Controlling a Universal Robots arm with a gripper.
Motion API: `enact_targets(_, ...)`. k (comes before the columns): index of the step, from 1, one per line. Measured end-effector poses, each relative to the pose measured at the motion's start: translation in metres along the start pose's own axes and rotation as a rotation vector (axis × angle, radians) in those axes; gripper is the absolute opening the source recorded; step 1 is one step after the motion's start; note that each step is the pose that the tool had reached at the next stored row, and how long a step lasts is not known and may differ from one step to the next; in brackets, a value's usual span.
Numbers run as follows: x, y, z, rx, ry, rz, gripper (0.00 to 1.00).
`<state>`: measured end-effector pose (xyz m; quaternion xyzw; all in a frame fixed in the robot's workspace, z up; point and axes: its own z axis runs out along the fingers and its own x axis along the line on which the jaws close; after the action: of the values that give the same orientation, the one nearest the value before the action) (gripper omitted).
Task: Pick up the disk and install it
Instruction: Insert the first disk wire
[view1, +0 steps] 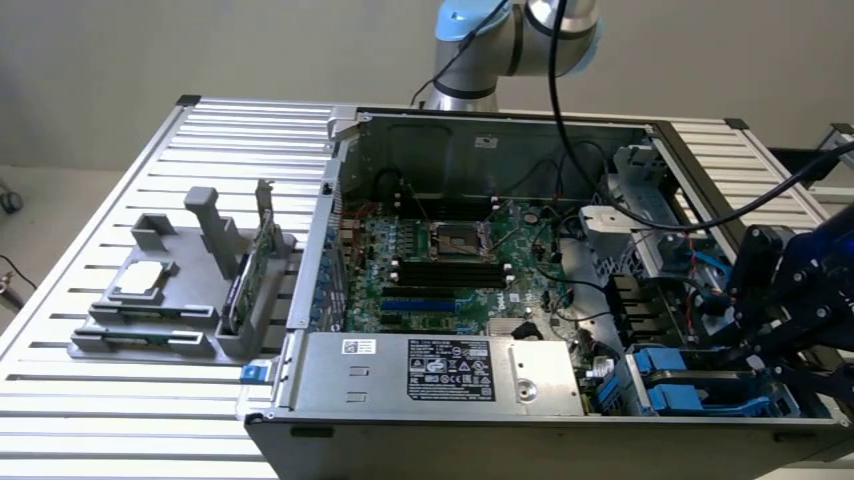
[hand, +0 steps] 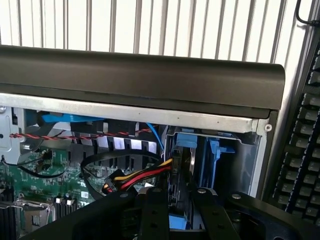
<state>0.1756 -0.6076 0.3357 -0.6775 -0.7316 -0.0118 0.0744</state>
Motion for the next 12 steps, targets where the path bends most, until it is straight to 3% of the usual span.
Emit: enact_targets(12, 0.003, -0.0043, -0.0246, 0.0000, 0.0000, 0.000, 0.26)
